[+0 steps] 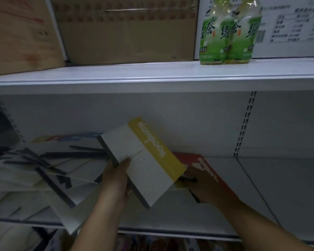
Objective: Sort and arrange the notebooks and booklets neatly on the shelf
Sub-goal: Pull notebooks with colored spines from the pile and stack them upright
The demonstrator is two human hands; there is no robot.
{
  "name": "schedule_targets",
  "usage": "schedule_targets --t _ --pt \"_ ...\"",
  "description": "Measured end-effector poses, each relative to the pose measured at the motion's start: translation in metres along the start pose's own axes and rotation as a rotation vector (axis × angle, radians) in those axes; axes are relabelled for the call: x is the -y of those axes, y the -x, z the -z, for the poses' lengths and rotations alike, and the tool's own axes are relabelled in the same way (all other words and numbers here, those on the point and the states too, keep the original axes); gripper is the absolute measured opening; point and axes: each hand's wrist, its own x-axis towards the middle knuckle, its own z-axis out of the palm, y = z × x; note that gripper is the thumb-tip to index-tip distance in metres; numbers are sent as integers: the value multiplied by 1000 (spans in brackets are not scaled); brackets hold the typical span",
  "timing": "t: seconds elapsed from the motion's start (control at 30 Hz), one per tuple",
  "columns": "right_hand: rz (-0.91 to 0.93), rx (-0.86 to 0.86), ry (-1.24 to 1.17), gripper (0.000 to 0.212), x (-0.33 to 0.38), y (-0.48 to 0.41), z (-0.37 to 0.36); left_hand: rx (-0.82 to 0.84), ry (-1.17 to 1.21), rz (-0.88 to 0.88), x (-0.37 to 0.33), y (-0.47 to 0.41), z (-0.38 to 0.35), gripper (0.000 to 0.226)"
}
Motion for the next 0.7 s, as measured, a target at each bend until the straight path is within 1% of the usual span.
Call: schedule_targets --t 0.07,0.1,0.13,0.2,0.27,0.33,0.4,0.47,0.53,0.57,0.63,0.67,0.7 --pt "51 -114 83 38 -1 -4 3 -29 34 1 0 3 3 21" --pt "75 -175 74 35 -1 -3 5 -36 55 6 0 4 5 23" --pt "118 -235 29 30 -1 -1 10 -40 68 18 0 5 7 26" --pt "139 -335 -98 21 1 3 19 -61 72 54 1 7 12 33" --pt "124 -446 -150 20 1 6 27 -88 59 89 2 8 16 38" --pt "148 -566 -183 23 2 9 35 -87 46 92 1 11 16 38" --pt "210 -650 -386 25 10 15 41 -80 19 67 0 15 12 33" --pt "293 -605 -599 25 24 26 41 -85 -10 29 0 19 3 27" --pt "422 -533 -650 30 35 37 36 -59 -23 -5 2 20 -11 24" --pt "494 -498 -629 33 40 42 30 -33 -24 -8 4 20 -17 22" --pt "711 -492 -443 28 54 51 19 -17 -20 -8 7 20 -29 13" --pt "824 -480 -345 22 60 55 13 -23 -6 6 7 20 -32 13" --pt "925 -433 -288 23 63 57 6 -23 11 25 9 19 -34 18"
